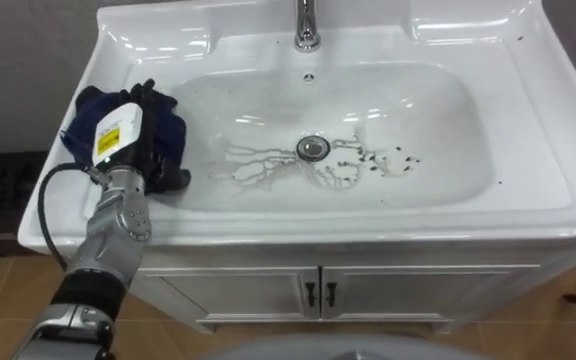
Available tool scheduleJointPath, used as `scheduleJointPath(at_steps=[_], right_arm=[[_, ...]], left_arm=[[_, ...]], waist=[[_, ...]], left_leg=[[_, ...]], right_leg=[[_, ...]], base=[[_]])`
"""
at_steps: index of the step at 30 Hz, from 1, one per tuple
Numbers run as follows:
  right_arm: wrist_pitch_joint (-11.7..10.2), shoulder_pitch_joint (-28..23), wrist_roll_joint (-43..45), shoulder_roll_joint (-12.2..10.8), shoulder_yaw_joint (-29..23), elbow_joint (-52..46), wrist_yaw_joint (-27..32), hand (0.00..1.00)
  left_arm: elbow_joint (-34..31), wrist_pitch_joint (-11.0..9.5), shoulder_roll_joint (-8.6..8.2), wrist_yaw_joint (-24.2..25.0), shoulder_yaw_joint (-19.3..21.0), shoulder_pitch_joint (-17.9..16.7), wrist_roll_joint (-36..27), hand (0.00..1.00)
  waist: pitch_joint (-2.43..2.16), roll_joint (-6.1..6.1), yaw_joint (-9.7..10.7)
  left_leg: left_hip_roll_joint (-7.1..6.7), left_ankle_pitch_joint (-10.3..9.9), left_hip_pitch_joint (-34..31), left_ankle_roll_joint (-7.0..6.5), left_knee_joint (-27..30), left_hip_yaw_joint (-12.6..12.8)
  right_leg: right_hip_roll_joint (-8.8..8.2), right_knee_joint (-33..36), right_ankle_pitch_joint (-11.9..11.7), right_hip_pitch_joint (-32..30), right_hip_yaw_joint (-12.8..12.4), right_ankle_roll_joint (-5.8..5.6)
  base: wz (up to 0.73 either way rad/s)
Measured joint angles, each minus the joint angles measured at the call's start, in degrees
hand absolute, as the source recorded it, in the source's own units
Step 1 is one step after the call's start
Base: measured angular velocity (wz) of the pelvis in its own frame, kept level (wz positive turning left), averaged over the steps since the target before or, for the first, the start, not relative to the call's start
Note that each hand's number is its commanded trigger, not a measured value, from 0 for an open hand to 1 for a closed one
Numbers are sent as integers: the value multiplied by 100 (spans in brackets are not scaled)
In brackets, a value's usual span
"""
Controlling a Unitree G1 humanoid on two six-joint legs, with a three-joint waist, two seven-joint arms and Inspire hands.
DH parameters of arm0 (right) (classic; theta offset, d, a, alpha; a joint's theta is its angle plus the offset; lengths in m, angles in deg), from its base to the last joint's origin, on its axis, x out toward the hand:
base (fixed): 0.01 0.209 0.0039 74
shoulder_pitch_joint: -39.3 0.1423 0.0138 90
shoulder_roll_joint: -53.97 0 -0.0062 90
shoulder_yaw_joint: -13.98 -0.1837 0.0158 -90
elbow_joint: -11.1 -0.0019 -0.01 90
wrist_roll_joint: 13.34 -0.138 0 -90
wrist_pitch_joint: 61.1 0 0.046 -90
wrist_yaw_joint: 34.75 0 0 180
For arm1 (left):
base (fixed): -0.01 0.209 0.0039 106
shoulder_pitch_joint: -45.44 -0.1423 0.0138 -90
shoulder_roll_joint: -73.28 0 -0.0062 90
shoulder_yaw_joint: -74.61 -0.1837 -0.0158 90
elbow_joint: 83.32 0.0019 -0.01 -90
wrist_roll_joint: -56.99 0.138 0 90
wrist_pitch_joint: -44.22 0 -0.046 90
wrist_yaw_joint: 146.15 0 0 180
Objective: Wipe basin
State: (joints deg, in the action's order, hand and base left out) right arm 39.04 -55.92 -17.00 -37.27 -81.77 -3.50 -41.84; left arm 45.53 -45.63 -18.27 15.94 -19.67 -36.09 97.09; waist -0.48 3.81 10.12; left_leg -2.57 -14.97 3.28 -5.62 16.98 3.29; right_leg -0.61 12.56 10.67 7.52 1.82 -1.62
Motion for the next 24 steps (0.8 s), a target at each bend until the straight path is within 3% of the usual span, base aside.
scheduleJointPath(at_steps=[2, 3, 4, 5, 6, 12, 24], right_arm=[[6, 12, -15, 1, 0, -6, 0, 0], [10, 20, -19, 1, 0, -6, 0, 0], [27, 43, -36, 1, 0, -6, -1, 0], [57, 73, -47, 1, 0, -7, -4, 0], [61, 87, -54, 0, 4, -6, -7, 0], [39, 146, -64, -14, 4, -4, 1, 0], [124, 200, -501, -99, 6, -4, 4, 0]], left_arm=[[1, 2, -6, -17, 9, 0, -5, 0], [0, 4, -13, -21, 9, 0, -7, 12], [0, 11, -25, -34, 9, 0, -7, 53], [-2, 27, -34, -46, 9, 0, -7, 58], [-2, 28, -36, -47, 9, 0, -9, 100], [-14, 26, -46, -70, 12, -6, -13, 100], [-98, -1, -110, 92, 414, 179, -370, 100]], waist=[[0, -2, -101], [0, -2, -104], [0, -1, -114], [-1, -3, -117], [-1, -3, -117], [-10, -53, -121], [-44, -165, -247]], left_leg=[[-1, 12, 10, 21, -36, 68], [-3, 14, 6, 24, -37, 66], [-4, 16, 5, 28, -37, 67], [-12, 17, 7, 31, -37, 70], [-12, 18, 7, 31, -37, 70], [-11, 19, 135, 33, -100, 83], [-34, 18, 243, 33, -167, -19]], right_leg=[[3, -47, 18, -6, 5, 31], [2, -84, 19, 12, 10, 34], [0, -111, 28, 21, 14, 48], [-2, -127, 40, 30, 16, 63], [-2, -161, 40, 45, 18, 64], [-12, -292, 40, 230, 63, 63], [-38, -382, 46, 389, 181, 62]], base=[[-13], [-6], [0], [0], [3], [5], [4]])
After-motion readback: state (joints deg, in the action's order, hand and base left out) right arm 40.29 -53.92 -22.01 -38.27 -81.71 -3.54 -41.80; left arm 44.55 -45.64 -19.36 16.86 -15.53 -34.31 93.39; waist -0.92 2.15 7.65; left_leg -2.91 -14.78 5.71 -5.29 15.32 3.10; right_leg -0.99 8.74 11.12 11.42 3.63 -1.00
